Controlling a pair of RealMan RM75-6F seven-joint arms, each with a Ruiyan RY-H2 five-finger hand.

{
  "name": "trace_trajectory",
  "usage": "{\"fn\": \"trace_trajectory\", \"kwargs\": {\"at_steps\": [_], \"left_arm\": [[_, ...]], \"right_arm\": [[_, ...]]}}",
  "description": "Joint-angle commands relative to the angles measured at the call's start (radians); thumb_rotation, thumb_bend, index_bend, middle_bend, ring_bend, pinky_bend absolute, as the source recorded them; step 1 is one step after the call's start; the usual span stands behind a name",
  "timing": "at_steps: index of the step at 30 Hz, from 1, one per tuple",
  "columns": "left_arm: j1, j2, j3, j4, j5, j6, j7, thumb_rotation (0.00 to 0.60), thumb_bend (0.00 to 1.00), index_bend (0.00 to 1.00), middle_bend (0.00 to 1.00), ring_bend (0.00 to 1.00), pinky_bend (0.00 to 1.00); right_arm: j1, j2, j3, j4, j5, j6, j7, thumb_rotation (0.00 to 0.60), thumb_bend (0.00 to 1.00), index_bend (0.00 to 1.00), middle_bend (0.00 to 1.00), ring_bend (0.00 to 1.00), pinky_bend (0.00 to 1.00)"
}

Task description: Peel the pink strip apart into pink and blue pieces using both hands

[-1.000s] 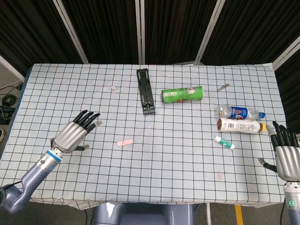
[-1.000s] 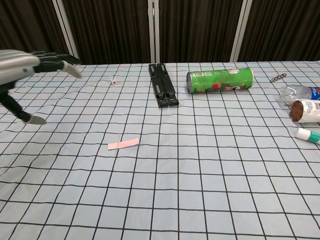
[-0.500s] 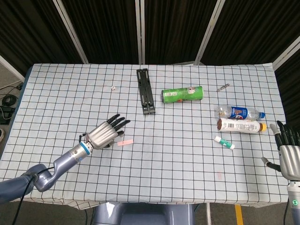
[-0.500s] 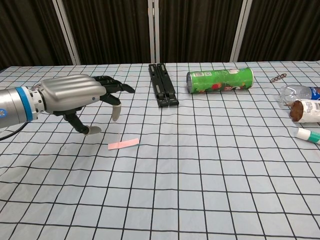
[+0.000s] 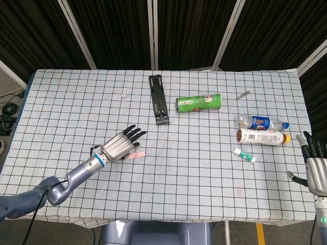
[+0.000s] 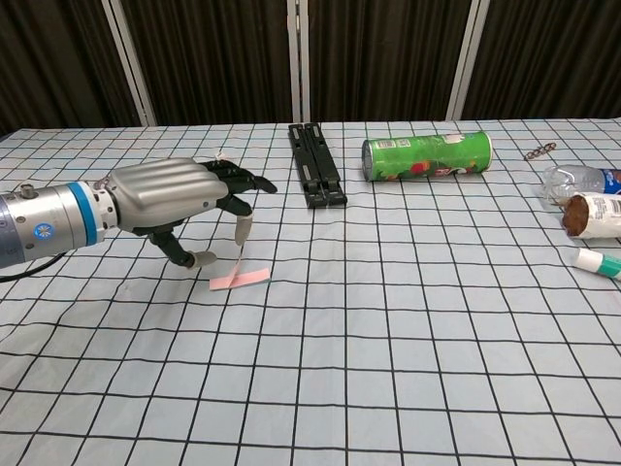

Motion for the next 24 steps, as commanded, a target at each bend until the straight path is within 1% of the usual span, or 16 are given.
{"fn": "trace_trajectory", "kwargs": {"at_steps": [1,9,14,21,24], "left_arm": [[-0.010,-0.009,-0.003,0.006,-0.002,-0.001,0.001,0.600,0.39,0.41,0.00,0.00,0.00],[-0.023,-0.013,0.002,0.000,-0.006,-0.005,0.020,0.600,0.39,0.42,0.00,0.00,0.00],[-0.022,-0.013,0.011,-0.004,-0.019,-0.019,0.035,0.600,0.40,0.52,0.00,0.00,0.00],[-0.020,-0.021,0.011,-0.007,-0.034,-0.020,0.053,0.600,0.45,0.56,0.00,0.00,0.00],[-0.021,-0.018,0.008,-0.011,-0.042,-0.024,0.065,0.600,0.45,0.59,0.00,0.00,0.00]], "right_arm": [[0.000,0.001,0.001,-0.001,0.000,-0.001,0.001,0.600,0.00,0.00,0.00,0.00,0.00],[-0.002,0.003,0.005,0.001,0.001,0.001,0.011,0.600,0.00,0.00,0.00,0.00,0.00],[-0.004,0.005,0.006,0.001,-0.002,0.002,0.017,0.600,0.00,0.00,0.00,0.00,0.00],[-0.006,0.005,0.007,-0.002,-0.006,0.007,0.016,0.600,0.00,0.00,0.00,0.00,0.00],[-0.007,0.005,0.007,-0.002,-0.006,0.007,0.016,0.600,0.00,0.00,0.00,0.00,0.00]]}}
